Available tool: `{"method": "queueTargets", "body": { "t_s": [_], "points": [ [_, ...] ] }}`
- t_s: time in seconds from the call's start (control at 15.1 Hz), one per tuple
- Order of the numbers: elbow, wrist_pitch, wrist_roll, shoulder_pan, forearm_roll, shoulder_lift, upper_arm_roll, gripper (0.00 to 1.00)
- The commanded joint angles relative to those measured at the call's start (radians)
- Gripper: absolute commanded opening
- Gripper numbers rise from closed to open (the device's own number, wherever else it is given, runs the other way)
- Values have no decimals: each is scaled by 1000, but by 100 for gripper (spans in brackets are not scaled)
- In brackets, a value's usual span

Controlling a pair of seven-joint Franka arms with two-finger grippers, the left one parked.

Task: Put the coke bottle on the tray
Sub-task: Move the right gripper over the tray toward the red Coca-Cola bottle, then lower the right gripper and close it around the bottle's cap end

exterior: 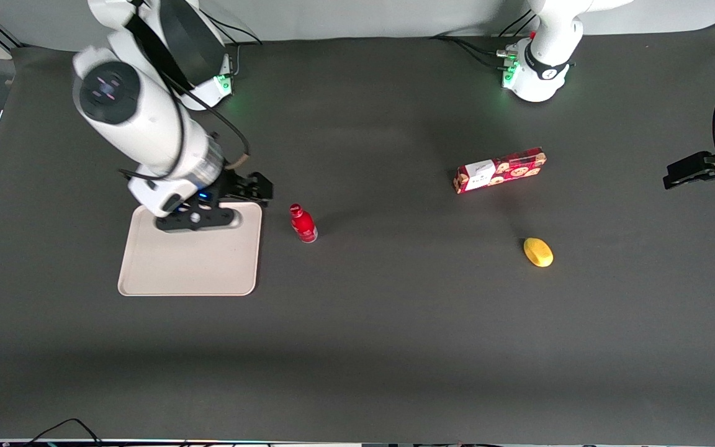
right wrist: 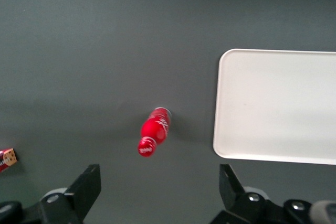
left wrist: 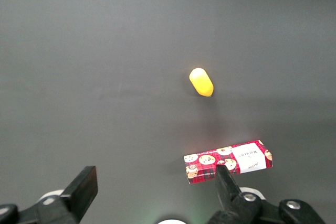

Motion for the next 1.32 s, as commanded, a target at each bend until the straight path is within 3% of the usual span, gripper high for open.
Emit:
{"method": "queueTargets", "body": {
  "t_s": [0.0,0.2,0.53,0.86,1.25],
  "points": [
    [-33,103,132,48,-60,84,38,100],
    [-191,253,168,51,-72,81,44,100],
    [-371,382,254,50,-187,70,58,100],
    [-432,465,275,42,-197,70,63,99],
    [-425,462,274,36,-197,58,63,14]
  ]
}}
